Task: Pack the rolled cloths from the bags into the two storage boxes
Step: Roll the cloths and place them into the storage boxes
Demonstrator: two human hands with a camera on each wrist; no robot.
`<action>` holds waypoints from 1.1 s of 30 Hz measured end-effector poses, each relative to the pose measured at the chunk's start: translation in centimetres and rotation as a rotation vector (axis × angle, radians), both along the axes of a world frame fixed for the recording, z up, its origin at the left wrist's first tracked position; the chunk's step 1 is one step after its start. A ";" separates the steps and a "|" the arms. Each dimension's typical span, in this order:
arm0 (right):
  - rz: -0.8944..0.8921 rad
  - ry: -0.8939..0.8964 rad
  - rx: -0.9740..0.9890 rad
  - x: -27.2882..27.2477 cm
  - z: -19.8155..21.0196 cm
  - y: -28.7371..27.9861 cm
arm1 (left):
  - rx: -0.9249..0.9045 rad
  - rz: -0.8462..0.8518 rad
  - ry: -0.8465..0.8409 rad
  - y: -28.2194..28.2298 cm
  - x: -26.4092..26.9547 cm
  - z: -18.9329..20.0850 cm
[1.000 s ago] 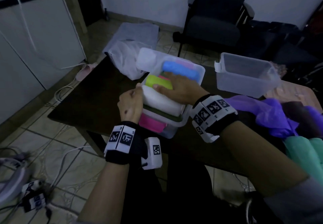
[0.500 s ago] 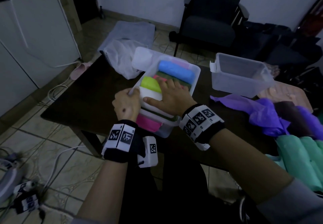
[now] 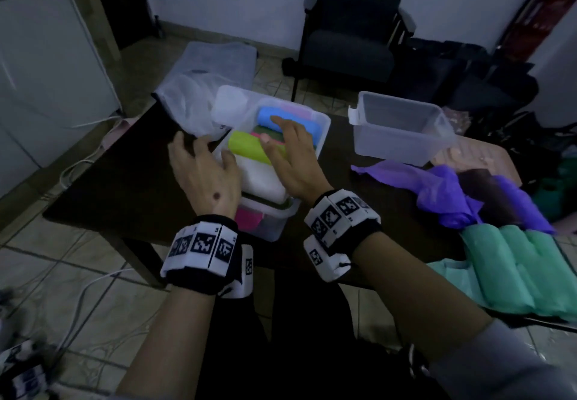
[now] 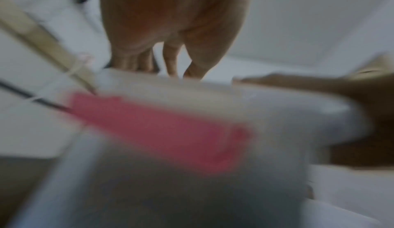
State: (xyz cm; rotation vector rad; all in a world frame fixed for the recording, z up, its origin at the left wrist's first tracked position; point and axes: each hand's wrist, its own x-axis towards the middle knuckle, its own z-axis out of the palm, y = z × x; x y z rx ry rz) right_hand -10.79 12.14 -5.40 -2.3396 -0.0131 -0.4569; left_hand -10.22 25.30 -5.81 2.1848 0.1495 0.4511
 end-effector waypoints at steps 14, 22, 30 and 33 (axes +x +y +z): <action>-0.912 0.387 -0.195 -12.5 -3.6 -18.4 | 0.342 -0.964 0.344 -15.3 -9.0 -2.0; -1.129 0.789 -0.254 -18.2 -4.7 -23.6 | 0.716 -0.983 0.608 -17.6 -8.8 -5.8; -1.004 0.883 -0.142 -18.1 -5.3 -23.9 | 0.847 -1.034 0.695 -16.6 -8.5 -7.6; -0.965 0.889 -0.228 -18.1 -5.3 -23.4 | 0.861 -1.033 0.693 -16.6 -8.5 -7.7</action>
